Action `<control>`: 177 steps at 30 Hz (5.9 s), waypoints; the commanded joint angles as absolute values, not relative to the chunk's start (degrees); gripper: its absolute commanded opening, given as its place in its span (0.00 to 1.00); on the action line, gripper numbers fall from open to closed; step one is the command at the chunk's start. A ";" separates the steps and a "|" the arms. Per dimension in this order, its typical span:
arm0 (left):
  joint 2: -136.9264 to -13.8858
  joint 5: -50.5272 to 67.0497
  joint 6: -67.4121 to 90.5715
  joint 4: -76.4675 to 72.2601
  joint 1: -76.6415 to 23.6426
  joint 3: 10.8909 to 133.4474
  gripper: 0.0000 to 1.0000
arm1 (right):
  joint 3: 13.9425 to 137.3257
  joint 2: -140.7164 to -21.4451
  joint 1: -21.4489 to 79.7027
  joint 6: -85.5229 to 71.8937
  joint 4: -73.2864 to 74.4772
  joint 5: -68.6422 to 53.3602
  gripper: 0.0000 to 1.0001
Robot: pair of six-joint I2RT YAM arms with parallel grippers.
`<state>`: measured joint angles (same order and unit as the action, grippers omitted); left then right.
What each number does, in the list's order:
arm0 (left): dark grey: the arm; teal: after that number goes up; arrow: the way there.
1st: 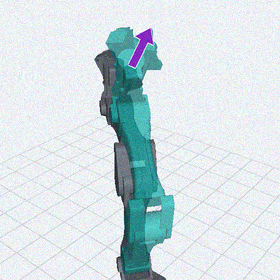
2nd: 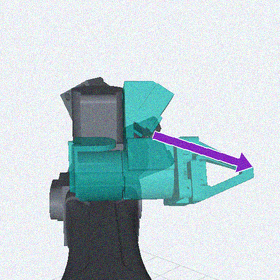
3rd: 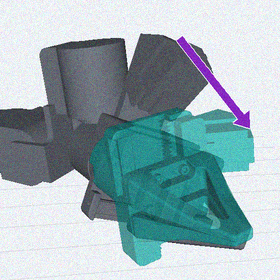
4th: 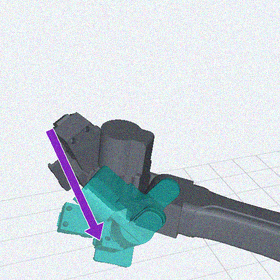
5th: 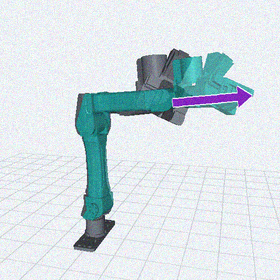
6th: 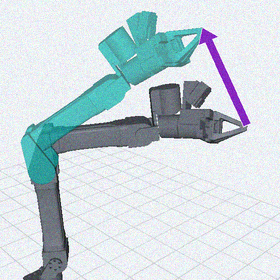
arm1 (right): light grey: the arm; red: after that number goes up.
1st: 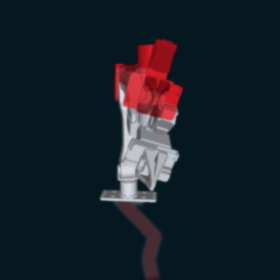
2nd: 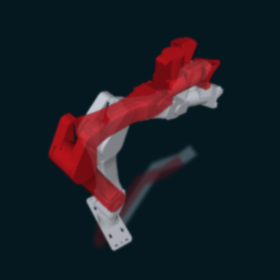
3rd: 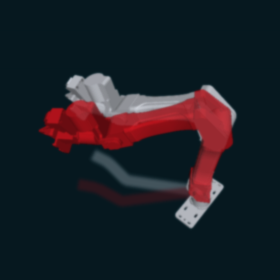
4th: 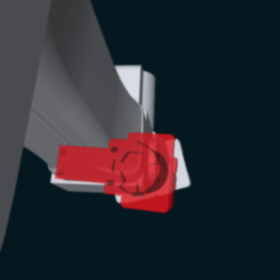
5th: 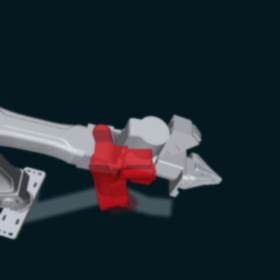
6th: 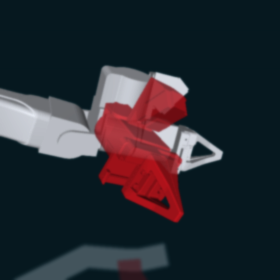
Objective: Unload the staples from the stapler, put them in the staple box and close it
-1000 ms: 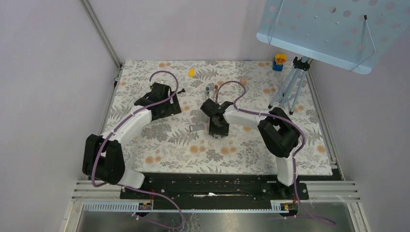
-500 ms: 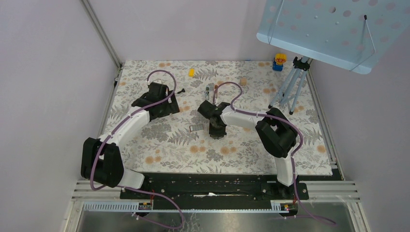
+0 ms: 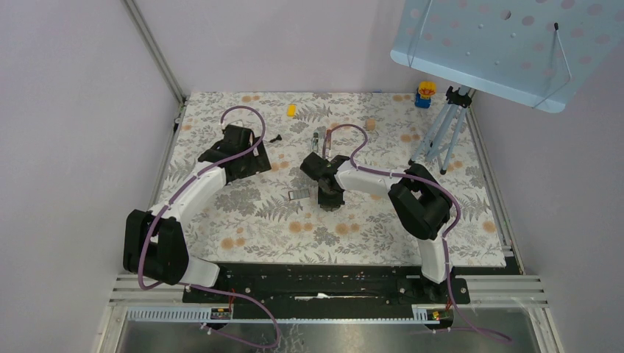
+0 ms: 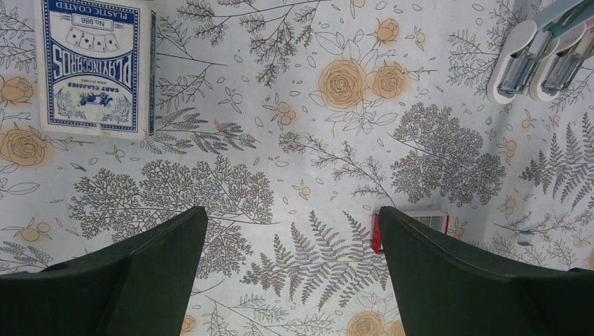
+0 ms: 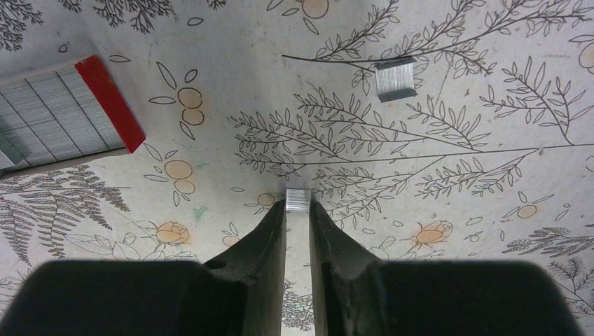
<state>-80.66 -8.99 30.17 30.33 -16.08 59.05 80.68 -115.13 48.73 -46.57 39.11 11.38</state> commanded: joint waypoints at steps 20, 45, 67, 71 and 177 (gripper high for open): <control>-76.21 -6.37 29.79 27.08 -10.64 56.94 0.99 | 93.59 -118.00 49.36 -41.36 42.36 14.62 0.22; -75.42 -4.92 30.21 26.66 -8.26 56.25 0.99 | 104.81 -127.34 49.71 -36.58 38.34 6.67 0.22; -75.67 -3.42 30.32 26.44 -7.38 56.16 0.99 | 105.40 -127.27 49.72 -35.95 41.40 8.89 0.31; -75.67 -3.18 30.40 26.33 -7.24 56.16 0.99 | 105.79 -126.63 49.74 -35.82 41.27 9.30 0.36; -76.66 -0.26 30.66 25.70 -5.71 55.89 0.99 | 89.37 -119.07 37.79 -13.74 35.40 1.01 0.20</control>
<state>-77.32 -1.04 30.28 28.49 -6.15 55.72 88.75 -120.70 37.80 -14.41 36.95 1.21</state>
